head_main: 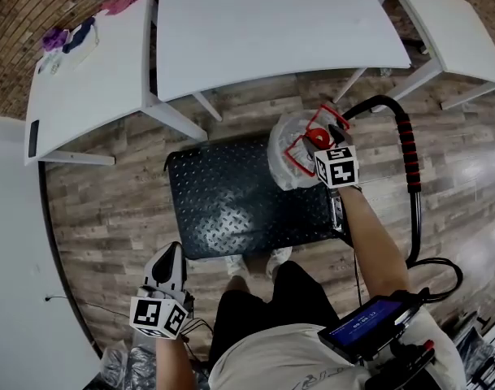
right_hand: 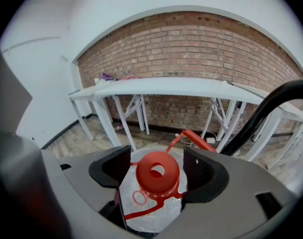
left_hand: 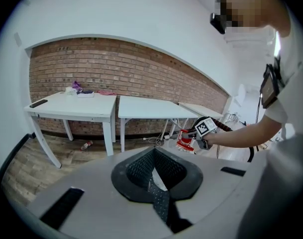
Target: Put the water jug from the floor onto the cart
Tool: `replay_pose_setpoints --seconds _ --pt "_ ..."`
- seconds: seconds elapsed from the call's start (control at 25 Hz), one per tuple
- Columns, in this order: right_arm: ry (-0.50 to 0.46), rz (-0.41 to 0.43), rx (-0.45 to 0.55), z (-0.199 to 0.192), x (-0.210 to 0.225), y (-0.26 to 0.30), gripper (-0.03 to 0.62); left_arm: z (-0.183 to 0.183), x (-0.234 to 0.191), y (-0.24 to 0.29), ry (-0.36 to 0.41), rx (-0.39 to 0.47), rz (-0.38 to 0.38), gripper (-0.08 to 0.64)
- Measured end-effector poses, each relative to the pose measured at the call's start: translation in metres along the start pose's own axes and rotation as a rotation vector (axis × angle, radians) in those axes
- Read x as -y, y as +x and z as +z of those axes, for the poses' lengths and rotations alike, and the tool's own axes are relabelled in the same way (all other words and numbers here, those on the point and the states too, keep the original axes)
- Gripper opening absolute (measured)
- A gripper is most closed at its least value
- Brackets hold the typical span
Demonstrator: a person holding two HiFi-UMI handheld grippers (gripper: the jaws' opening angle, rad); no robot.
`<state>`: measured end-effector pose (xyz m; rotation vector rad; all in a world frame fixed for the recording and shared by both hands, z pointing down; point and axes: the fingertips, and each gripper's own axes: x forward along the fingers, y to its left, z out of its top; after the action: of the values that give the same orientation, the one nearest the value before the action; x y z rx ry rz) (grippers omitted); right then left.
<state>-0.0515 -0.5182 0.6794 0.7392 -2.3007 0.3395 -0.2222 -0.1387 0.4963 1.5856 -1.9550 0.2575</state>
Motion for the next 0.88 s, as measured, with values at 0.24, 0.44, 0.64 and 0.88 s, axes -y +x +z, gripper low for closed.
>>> replay_pose_setpoints --seconds 0.24,0.44,0.64,0.88 --pt "0.069 0.020 0.290 0.081 -0.021 -0.114 0.313 0.024 0.013 0.013 0.058 0.031 -0.131 0.000" --pt "0.117 -0.012 0.478 0.116 -0.060 -0.230 0.313 0.054 0.025 0.024 0.111 0.091 -0.265 0.000" --pt "0.131 -0.136 0.590 0.122 -0.104 -0.328 0.262 0.082 0.048 0.010 0.363 0.145 -0.382 0.000" --pt "0.134 -0.374 0.688 0.109 -0.148 -0.423 0.126 0.092 0.068 -0.026 0.408 0.192 -0.583 0.000"
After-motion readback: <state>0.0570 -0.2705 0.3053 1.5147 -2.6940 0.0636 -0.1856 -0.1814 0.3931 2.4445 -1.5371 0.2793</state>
